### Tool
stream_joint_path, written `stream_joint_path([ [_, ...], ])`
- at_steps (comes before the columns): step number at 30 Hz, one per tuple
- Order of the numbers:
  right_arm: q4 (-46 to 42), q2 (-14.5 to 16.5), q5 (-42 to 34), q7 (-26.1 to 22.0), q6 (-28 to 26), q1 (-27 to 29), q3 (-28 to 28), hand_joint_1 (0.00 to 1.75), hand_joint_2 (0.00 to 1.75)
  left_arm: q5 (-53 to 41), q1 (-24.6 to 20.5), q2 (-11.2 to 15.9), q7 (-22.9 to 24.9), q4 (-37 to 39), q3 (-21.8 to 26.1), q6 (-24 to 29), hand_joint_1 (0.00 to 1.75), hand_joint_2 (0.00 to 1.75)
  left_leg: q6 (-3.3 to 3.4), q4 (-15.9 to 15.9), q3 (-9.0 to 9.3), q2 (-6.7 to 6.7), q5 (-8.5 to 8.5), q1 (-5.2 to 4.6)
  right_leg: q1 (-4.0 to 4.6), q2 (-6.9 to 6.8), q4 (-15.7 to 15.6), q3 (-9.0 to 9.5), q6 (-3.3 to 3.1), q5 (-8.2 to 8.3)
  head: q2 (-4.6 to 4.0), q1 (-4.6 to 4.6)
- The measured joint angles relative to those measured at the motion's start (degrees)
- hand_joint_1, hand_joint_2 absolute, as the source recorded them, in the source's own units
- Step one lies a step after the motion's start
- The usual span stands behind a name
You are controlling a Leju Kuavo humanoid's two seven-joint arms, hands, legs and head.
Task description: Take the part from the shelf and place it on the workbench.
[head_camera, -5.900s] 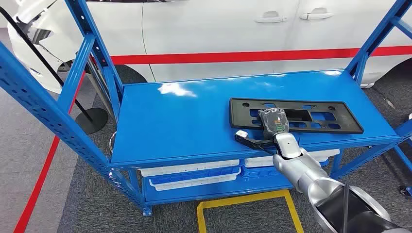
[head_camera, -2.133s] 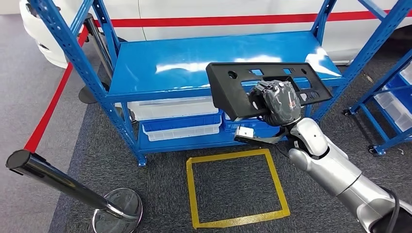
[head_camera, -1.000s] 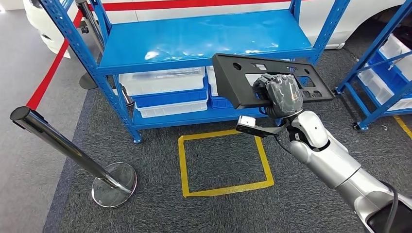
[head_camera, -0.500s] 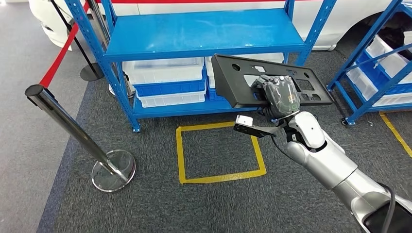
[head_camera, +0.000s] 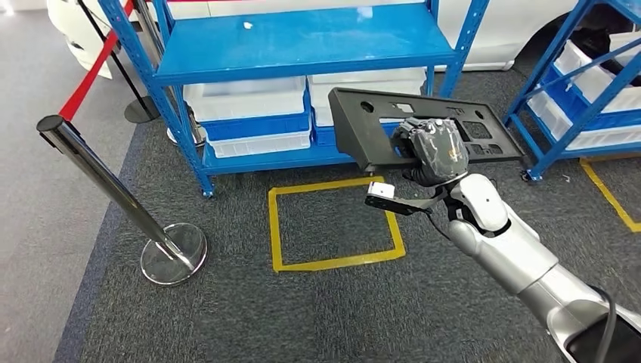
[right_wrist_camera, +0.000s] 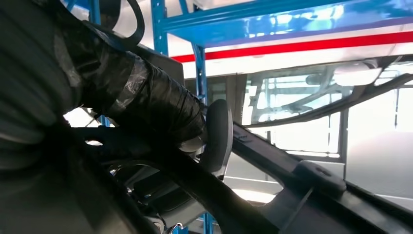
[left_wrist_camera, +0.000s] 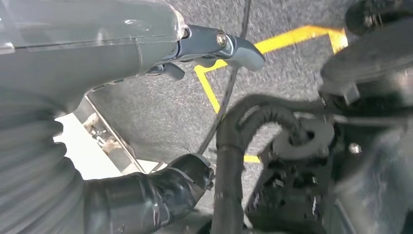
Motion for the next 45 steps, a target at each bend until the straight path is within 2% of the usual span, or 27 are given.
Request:
stream_joint_path([
  [1, 0.2, 0.1, 0.0, -0.3, 0.0, 0.0, -0.1, 1.75, 1.75, 0.0, -0.2, -0.2, 0.2, 0.2, 0.0, -0.3, 0.00, 1.75, -0.52, 2.6, -0.91, -0.13, -2.62, 0.19, 0.03, -0.18, -0.1, -1.27, -0.76, 1.22, -0.01, 0.00],
  [3, 0.3, 0.1, 0.0, -0.3, 0.0, 0.0, -0.1, 1.75, 1.75, -0.1, -0.4, -0.5, 0.4, 0.4, 0.0, -0.4, 0.00, 1.75, -0.82, 9.4, -1.95, -0.12, -7.61, 0.31, 0.20, -0.21, -0.1, -3.25, -0.97, 2.79, -0.01, 0.00],
  [4, 0.4, 0.1, 0.0, -0.3, 0.0, 0.1, -0.1, 1.75, 1.75, -0.1, -0.5, -0.7, 0.4, 0.5, 0.0, -0.4, 0.00, 1.75, -0.86, 12.0, -1.81, -0.12, -8.20, 0.34, 0.28, -0.21, 0.0, -4.29, -0.94, 3.59, -0.01, 0.01],
  [5, 0.5, 0.1, 0.0, -0.3, 0.0, 0.1, -0.1, 1.75, 1.75, -0.1, -0.6, -0.8, 0.4, 0.5, 0.0, -0.4, 0.00, 1.75, -0.79, 13.1, -0.87, -0.13, -7.35, 0.34, 0.34, -0.21, 0.0, -5.33, -0.87, 4.39, 0.00, 0.01],
  [7, 0.7, 0.1, 0.0, -0.3, 0.0, 0.1, -0.1, 1.75, 1.75, -0.1, -0.8, -0.9, 0.4, 0.7, 0.0, -0.4, 0.00, 1.75, -0.35, 9.5, 3.85, -0.18, -4.22, 0.31, 0.43, -0.19, 0.1, -7.20, -0.63, 5.94, 0.01, 0.00],
  [9, 0.7, 0.1, 0.0, -0.3, 0.0, 0.1, -0.2, 1.75, 1.75, -0.1, -0.9, -0.9, 0.4, 0.7, 0.0, -0.4, 0.00, 1.75, 0.36, 0.9, 10.49, -0.32, -4.75, 0.08, 0.49, -0.19, 0.0, -8.25, -0.19, 7.30, 0.01, 0.02],
  [11, 0.7, 0.1, 0.0, -0.3, -0.1, 0.1, -0.4, 1.75, 1.75, -0.1, -1.0, -1.0, 0.4, 0.8, 0.0, -0.4, 0.00, 1.75, 0.94, -4.6, 13.70, -0.45, -6.30, -0.32, 0.37, -0.24, -0.5, -8.26, 0.48, 8.66, 0.01, 0.04],
  [13, 0.7, 0.1, 0.0, -0.3, -0.1, 0.1, -0.4, 1.75, 1.75, -0.1, -1.0, -1.1, 0.4, 0.9, 0.0, -0.4, 0.00, 1.75, 1.60, -5.7, 13.40, -0.30, -5.10, -0.42, 0.20, -0.14, -1.3, -8.14, 1.24, 9.78, 0.00, 0.03],
  [14, 0.8, 0.1, 0.0, -0.3, -0.1, 0.1, -0.4, 1.75, 1.75, -0.1, -1.1, -1.1, 0.4, 1.0, 0.0, -0.4, 0.00, 1.75, 2.02, -6.2, 13.00, -0.15, -4.31, -0.36, 0.23, -0.01, -1.1, -8.44, 1.49, 9.08, 0.01, 0.04],
  [16, 0.9, 0.1, 0.0, -0.3, -0.1, 0.1, -0.5, 1.75, 1.75, -0.1, -1.1, -1.2, 0.4, 1.0, 0.1, -0.4, 0.00, 1.75, 2.94, -6.7, 11.61, 0.22, -2.42, -0.16, 0.32, 0.23, 2.4, -9.57, 1.68, 3.99, 0.00, 0.04],
  [18, 1.0, 0.1, 0.0, -0.3, -0.1, 0.2, -0.5, 1.75, 1.75, -0.1, -1.1, -1.4, 0.4, 1.1, 0.1, -0.4, 0.00, 1.75, 3.35, -6.3, 9.60, 0.33, -0.89, -0.40, 0.35, 0.25, 9.4, -10.61, 1.78, -1.79, -0.01, 0.03],
  [19, 1.0, 0.1, 0.0, -0.3, -0.1, 0.2, -0.5, 1.75, 1.75, -0.1, -1.1, -1.5, 0.4, 1.1, 0.1, -0.4, 0.00, 1.75, 3.32, -6.0, 8.39, 0.36, -0.23, -0.50, 0.34, 0.25, 12.7, -10.66, 1.85, -2.57, -0.02, 0.04],
  [21, 1.1, 0.1, 0.0, -0.3, -0.1, 0.3, -0.5, 1.75, 1.75, -0.1, -1.1, -1.6, 0.4, 1.2, 0.1, -0.4, 0.00, 1.75, 3.18, -4.8, 5.79, 0.38, 0.86, -0.62, 0.32, 0.24, 14.8, -8.87, 1.90, -0.23, -0.02, 0.03],
  [22, 1.2, 0.1, 0.0, -0.3, -0.1, 0.2, -0.5, 1.75, 1.75, -0.1, -1.1, -1.7, 0.4, 1.2, 0.1, -0.5, 0.00, 1.75, 3.05, -4.1, 4.53, 0.38, 1.28, -0.64, 0.31, 0.24, 13.2, -6.65, 1.86, 1.28, -0.02, 0.03],
  [23, 1.2, 0.1, 0.0, -0.3, -0.1, 0.2, -0.6, 1.75, 1.75, -0.1, -1.1, -1.7, 0.4, 1.2, 0.1, -0.5, 0.00, 1.75, 2.87, -3.4, 3.41, 0.36, 1.62, -0.68, 0.36, 0.23, 9.8, -3.78, 1.74, 1.28, -0.01, 0.03],
  [25, 1.1, 0.1, 0.0, -0.3, -0.1, 0.1, -0.6, 1.75, 1.75, -0.3, -1.1, -1.8, 0.4, 1.3, 0.1, -0.8, 0.00, 1.75, 2.33, -2.3, 2.00, 0.35, 2.26, -0.80, 0.64, 0.28, 2.5, 1.32, 1.34, -1.10, -0.01, 0.01],
  [26, 1.1, 0.1, -0.1, -0.4, -0.1, 0.0, -0.7, 1.75, 1.75, -0.4, -1.2, -1.8, 0.5, 1.4, 0.1, -1.0, 0.00, 1.75, 2.01, -2.2, 1.71, 0.33, 2.72, -0.85, 0.83, 0.29, 0.3, 2.49, 1.07, -2.31, 0.00, 0.01],
  [28, 1.2, 0.2, -0.1, -0.5, 0.0, -0.1, -0.7, 1.75, 1.75, -0.7, -1.3, -1.9, 0.6, 1.8, 0.1, -1.6, 0.00, 1.75, 1.34, -2.3, 1.46, 0.30, 3.58, -0.81, 0.90, 0.26, -0.6, 2.27, 0.40, -1.91, -0.01, 0.02],
  [30, 1.3, 0.4, -0.1, -0.7, 0.1, -0.2, -0.6, 1.75, 1.75, -0.8, -1.3, -2.0, 0.8, 2.3, 0.1, -2.3, 0.00, 1.75, 0.63, -1.0, 0.66, 0.19, 1.50, -0.62, 0.69, 0.31, -1.0, 1.18, -0.44, -0.75, -0.02, 0.02],
  [33, 1.3, 0.4, -0.6, -0.9, 0.4, -0.3, -0.6, 1.75, 1.75, -1.0, -1.4, -2.0, 0.9, 3.3, 0.1, -3.2, 0.00, 1.75, -0.36, 7.0, -1.26, 0.12, -6.49, -0.13, 0.55, 0.71, -1.1, -0.93, -0.96, 1.17, -0.02, 0.01],
  [34, 1.3, 0.4, -0.7, -0.9, 0.5, -0.2, -0.6, 1.75, 1.75, -1.0, -1.4, -2.0, 0.9, 3.6, 0.1, -3.4, 0.00, 1.75, -0.55, 10.0, -1.65, 0.13, -7.54, 0.03, 0.55, 0.97, -1.1, -1.69, -0.90, 1.81, -0.02, 0.01],
  [36, 1.3, 0.4, -0.9, -0.9, 0.6, 0.0, -0.6, 1.75, 1.75, -1.0, -1.5, -2.0, 0.9, 4.1, 0.1, -3.9, 0.00, 1.75, -0.69, 12.3, -0.67, 0.05, -5.72, 0.26, 0.52, 1.68, -1.0, -3.18, -0.65, 3.03, -0.01, 0.01],
  [37, 1.3, 0.4, -1.0, -0.9, 0.7, 0.1, -0.6, 1.75, 1.75, -1.0, -1.5, -1.9, 0.9, 4.3, 0.1, -4.1, 0.00, 1.75, -0.64, 10.6, 1.24, -0.28, -4.02, 0.35, 0.47, 2.08, -0.9, -3.87, -0.47, 3.56, -0.01, 0.01],
  [39, 1.2, 0.2, -1.5, -0.9, 0.7, 0.2, -0.7, 1.75, 1.75, -1.0, -1.5, -1.7, 0.8, 4.7, 0.1, -4.5, 0.00, 1.75, -0.23, 3.2, 6.73, -2.46, -2.90, 0.44, 0.31, 2.90, -0.7, -4.85, 0.06, 4.39, -0.01, 0.01],
  [41, 1.0, 0.0, -1.9, -0.9, 1.0, 0.0, -0.8, 1.75, 1.75, -1.1, -1.4, -1.5, 0.6, 5.0, 0.1, -5.1, 0.00, 1.75, 0.36, -2.5, 10.41, -4.09, -4.12, 0.32, 0.19, 3.79, -0.7, -5.47, 0.83, 5.25, 0.00, 0.00],
  [43, 0.9, -0.2, -2.2, -0.9, 1.5, 0.0, -0.9, 1.75, 1.75, -1.1, -1.5, -1.3, 0.5, 5.3, 0.1, -5.7, 0.00, 1.75, 1.06, -4.1, 10.96, -3.26, -4.50, 0.24, 0.18, 4.78, -0.9, -5.90, 1.65, 6.14, 0.01, 0.01],
  [45, 0.9, -0.5, -2.4, -0.9, 1.8, -0.1, -0.9, 1.75, 1.75, -1.1, -1.6, -1.1, 0.5, 5.6, 0.1, -6.1, 0.00, 1.75, 1.95, -4.6, 10.74, -1.85, -3.94, 0.37, 0.26, 4.08, 0.2, -6.74, 2.07, 5.37, -0.01, 0.04],
])
